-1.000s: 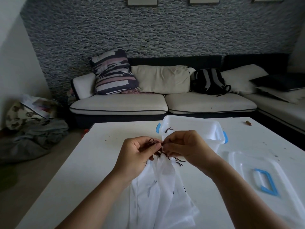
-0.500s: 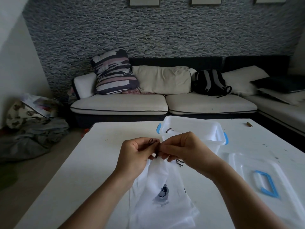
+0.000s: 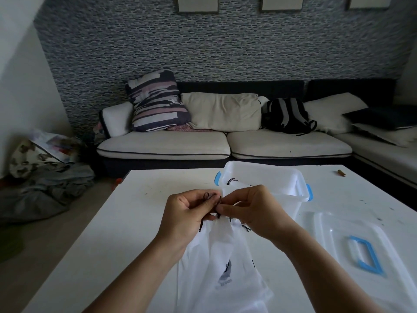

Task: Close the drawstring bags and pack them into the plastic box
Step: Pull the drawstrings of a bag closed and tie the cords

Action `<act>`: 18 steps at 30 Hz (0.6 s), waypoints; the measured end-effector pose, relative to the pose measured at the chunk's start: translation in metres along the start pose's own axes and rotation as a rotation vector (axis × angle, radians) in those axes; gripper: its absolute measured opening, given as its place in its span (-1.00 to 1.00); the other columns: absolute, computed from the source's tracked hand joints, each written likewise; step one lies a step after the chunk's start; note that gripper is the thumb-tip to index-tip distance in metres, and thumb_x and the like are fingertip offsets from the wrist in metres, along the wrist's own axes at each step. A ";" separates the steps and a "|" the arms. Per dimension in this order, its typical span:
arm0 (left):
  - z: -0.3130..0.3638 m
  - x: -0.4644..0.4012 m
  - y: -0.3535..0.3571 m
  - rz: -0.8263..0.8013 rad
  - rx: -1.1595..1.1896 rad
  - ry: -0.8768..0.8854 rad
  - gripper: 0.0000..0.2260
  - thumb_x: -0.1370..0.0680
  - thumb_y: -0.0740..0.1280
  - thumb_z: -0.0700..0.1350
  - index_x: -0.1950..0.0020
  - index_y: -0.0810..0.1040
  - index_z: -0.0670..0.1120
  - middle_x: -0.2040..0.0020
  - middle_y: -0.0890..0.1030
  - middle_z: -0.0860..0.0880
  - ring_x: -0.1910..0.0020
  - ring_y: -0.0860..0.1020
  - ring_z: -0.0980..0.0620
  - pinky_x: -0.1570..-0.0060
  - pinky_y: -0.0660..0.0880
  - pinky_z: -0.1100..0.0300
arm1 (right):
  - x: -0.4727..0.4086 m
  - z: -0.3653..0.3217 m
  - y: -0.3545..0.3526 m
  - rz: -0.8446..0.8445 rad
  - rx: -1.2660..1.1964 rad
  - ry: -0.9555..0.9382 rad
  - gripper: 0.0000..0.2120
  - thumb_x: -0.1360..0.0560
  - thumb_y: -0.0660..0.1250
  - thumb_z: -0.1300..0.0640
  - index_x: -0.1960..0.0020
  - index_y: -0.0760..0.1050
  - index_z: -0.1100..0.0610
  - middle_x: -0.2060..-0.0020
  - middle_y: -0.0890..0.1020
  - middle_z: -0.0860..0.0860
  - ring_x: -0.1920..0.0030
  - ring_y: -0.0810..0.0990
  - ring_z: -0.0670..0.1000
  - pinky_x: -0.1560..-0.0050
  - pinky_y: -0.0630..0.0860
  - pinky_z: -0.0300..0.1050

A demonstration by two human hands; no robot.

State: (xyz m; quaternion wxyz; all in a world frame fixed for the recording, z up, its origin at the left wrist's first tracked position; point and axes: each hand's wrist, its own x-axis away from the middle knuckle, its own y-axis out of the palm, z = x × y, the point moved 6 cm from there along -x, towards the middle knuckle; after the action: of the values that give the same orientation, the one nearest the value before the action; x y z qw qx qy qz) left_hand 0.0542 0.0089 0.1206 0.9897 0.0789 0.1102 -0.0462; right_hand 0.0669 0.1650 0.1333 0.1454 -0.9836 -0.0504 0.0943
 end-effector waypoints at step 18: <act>0.018 0.001 0.002 -0.079 -0.249 0.214 -0.89 -0.48 0.46 -0.30 0.03 0.73 -0.17 0.23 0.73 0.00 0.40 0.59 0.18 0.31 0.54 0.29 | 0.005 -0.022 -0.001 0.127 0.350 -0.227 -0.92 -0.44 0.51 0.13 0.20 0.64 0.08 0.25 0.69 -0.07 0.45 0.50 -0.17 0.39 0.35 -0.37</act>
State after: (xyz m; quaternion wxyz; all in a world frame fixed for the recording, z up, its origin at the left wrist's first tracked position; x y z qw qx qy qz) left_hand 0.0587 0.0082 0.1380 0.9719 -0.0443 0.2228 -0.0623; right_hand 0.0760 0.1602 0.1537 0.3012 -0.9276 0.0128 0.2207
